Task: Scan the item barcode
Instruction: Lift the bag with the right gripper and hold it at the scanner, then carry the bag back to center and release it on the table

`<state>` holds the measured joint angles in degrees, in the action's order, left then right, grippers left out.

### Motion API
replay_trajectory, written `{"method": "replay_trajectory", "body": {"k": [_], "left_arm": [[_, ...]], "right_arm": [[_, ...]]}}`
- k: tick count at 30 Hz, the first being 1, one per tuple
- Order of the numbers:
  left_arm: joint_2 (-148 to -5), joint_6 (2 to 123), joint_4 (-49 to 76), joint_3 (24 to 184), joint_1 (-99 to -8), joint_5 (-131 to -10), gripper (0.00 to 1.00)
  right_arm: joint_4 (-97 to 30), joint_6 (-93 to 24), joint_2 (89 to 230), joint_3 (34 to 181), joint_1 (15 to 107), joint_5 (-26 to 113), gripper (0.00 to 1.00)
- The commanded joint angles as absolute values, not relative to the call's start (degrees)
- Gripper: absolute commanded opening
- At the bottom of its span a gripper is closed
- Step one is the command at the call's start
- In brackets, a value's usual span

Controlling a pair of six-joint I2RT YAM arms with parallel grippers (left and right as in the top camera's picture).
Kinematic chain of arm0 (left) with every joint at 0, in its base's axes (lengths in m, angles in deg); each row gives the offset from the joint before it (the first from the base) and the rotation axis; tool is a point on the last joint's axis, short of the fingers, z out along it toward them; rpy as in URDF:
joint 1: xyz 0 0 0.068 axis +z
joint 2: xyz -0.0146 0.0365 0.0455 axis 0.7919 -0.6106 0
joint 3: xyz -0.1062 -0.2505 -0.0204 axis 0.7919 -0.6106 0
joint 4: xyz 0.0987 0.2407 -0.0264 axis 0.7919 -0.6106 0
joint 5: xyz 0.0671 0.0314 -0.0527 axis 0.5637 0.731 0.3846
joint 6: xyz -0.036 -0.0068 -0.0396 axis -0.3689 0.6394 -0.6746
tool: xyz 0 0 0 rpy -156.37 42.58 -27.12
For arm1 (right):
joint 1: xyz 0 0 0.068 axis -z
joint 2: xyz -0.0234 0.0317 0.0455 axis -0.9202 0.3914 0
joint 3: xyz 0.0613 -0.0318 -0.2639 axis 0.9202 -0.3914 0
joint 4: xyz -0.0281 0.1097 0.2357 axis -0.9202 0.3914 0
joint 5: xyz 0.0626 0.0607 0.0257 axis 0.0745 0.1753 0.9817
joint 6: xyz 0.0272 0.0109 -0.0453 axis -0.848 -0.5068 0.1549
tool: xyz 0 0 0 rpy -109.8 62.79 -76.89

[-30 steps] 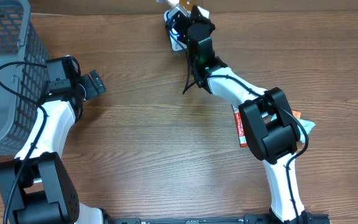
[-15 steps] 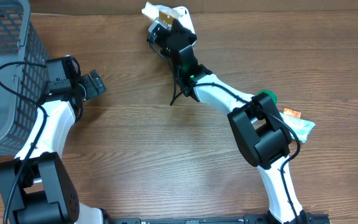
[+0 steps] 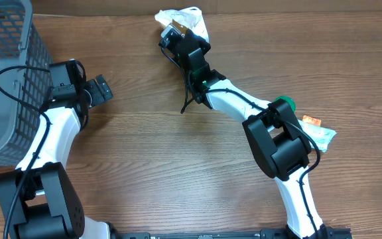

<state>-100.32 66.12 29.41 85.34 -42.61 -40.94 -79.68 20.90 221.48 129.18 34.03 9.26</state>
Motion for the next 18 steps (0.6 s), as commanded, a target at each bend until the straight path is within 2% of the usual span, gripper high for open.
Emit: {"method": "replay_trajectory", "body": {"k": [1, 7, 11, 15, 18], "left_arm": [[-98.94, 66.97, 29.45, 86.31, -42.65, -41.18, 0.99], [-98.94, 66.97, 29.45, 86.31, -42.65, -41.2, 1.0], [-98.94, 66.97, 29.41, 86.31, -42.65, -41.18, 1.0], [-98.94, 66.97, 29.45, 86.31, -42.65, -41.18, 1.0], [-98.94, 66.97, 29.43, 86.31, -42.65, -41.18, 1.0]], "right_arm": [[-79.25, 17.8, 215.51, 129.93, 34.44, 9.72, 0.03], [-67.49, 7.09, 203.19, 129.93, 34.86, 11.65, 0.03], [-52.41, -4.08, 195.93, 129.93, 35.56, 12.98, 0.03], [-35.51, -12.84, 191.97, 129.93, 37.16, 24.06, 0.03], [-22.7, -19.95, 191.4, 129.9, 39.17, 38.03, 0.03]]}}
